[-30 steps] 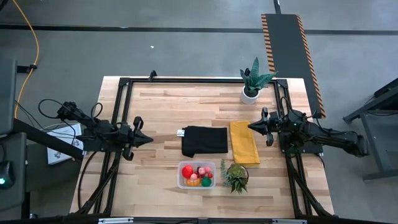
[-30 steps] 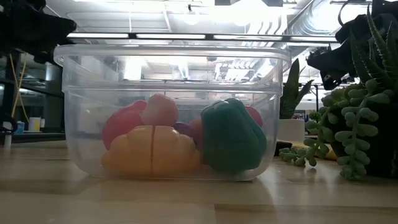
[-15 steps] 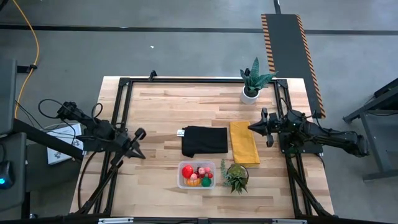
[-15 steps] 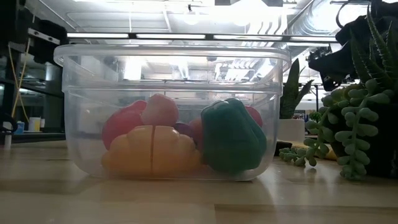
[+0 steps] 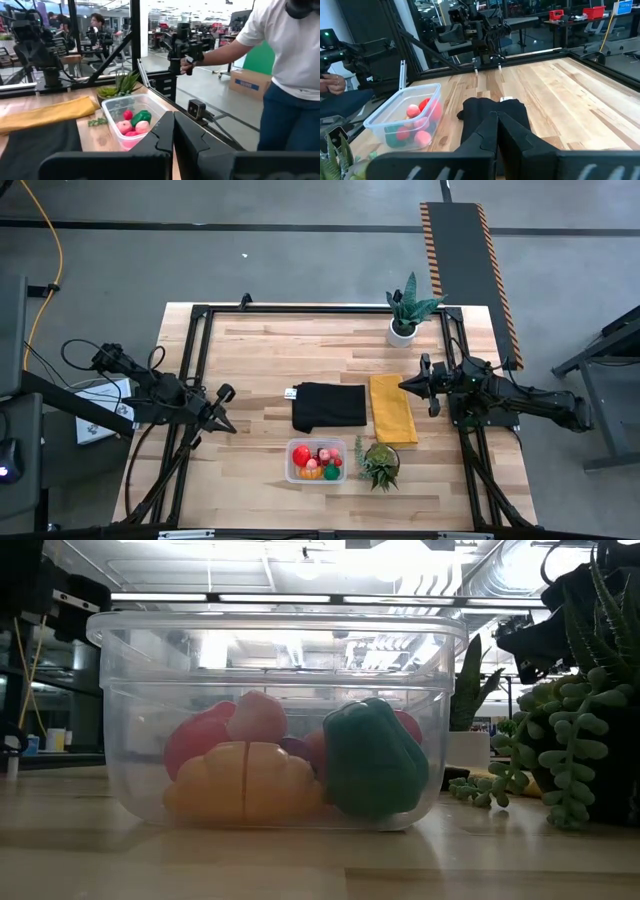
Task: Pick and placing Produce into tupperware
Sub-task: Return to home position
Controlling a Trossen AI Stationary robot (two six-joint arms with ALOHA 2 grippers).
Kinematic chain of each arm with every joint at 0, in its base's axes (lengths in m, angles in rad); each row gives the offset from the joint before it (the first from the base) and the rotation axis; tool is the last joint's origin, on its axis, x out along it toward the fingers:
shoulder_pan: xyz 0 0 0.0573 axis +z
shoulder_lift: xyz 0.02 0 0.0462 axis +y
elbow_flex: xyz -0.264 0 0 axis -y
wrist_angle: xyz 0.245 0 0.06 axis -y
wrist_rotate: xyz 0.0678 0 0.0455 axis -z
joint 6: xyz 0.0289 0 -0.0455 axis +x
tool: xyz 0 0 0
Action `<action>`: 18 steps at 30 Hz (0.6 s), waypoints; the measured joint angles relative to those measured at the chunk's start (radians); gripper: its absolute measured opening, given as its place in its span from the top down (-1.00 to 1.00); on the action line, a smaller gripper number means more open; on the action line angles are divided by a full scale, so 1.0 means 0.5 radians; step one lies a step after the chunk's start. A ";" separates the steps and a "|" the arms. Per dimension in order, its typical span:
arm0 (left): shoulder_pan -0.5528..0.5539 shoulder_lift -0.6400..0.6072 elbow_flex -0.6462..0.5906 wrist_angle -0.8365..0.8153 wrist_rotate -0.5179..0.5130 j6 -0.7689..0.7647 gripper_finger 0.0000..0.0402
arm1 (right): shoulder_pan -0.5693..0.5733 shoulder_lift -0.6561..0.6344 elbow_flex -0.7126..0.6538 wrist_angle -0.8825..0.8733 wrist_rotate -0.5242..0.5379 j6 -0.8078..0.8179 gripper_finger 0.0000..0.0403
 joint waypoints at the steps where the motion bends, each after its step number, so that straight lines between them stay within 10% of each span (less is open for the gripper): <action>1: 0.000 0.000 0.000 0.000 -0.004 0.010 1.00 | 0.000 0.000 0.000 0.000 0.000 0.003 1.00; 18: 0.421 0.149 0.001 -0.008 -0.040 0.044 1.00 | 0.000 0.000 0.000 -0.008 0.086 0.016 1.00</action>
